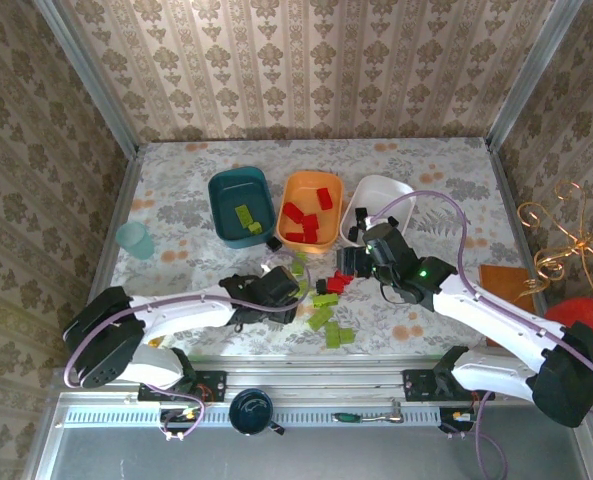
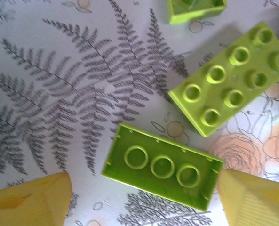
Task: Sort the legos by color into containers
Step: Pick up the lego from the middle-left of the table.
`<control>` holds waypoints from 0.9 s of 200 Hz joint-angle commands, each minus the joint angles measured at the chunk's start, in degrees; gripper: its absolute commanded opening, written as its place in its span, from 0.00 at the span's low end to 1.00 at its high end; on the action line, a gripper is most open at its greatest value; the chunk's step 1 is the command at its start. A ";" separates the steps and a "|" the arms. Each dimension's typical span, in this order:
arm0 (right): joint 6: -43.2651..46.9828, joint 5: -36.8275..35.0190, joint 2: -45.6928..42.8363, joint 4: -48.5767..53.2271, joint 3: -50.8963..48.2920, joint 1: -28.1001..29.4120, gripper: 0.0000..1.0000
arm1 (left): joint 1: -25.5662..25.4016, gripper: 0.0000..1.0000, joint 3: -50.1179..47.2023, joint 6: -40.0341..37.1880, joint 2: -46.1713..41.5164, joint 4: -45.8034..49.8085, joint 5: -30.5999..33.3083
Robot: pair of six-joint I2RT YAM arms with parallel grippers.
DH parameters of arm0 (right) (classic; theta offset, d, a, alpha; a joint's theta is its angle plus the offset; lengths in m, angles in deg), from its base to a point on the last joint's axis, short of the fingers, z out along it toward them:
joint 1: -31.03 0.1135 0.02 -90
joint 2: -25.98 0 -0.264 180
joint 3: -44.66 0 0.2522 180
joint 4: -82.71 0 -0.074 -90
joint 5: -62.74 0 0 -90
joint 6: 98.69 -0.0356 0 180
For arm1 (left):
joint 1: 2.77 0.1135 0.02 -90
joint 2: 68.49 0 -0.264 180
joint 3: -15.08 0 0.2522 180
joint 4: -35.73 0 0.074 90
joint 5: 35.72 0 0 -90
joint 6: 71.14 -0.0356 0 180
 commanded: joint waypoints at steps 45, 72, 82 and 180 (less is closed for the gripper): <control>-0.69 -2.10 -2.65 0.05 -1.27 -0.54 0.75 | 1.46 0.87 3.26 -5.75 6.26 -1.07 -1.09; -0.78 -2.23 -3.96 0.12 -2.07 -0.82 0.76 | 1.45 0.87 4.32 -6.66 8.99 -0.72 -0.33; -0.80 -2.32 -4.19 0.15 -2.17 -0.98 0.76 | 1.48 0.86 4.77 -7.07 9.91 -0.78 -0.22; -0.70 -2.41 -6.32 1.09 -3.23 -1.69 0.76 | 1.41 0.41 8.24 -7.40 15.85 -3.54 -2.36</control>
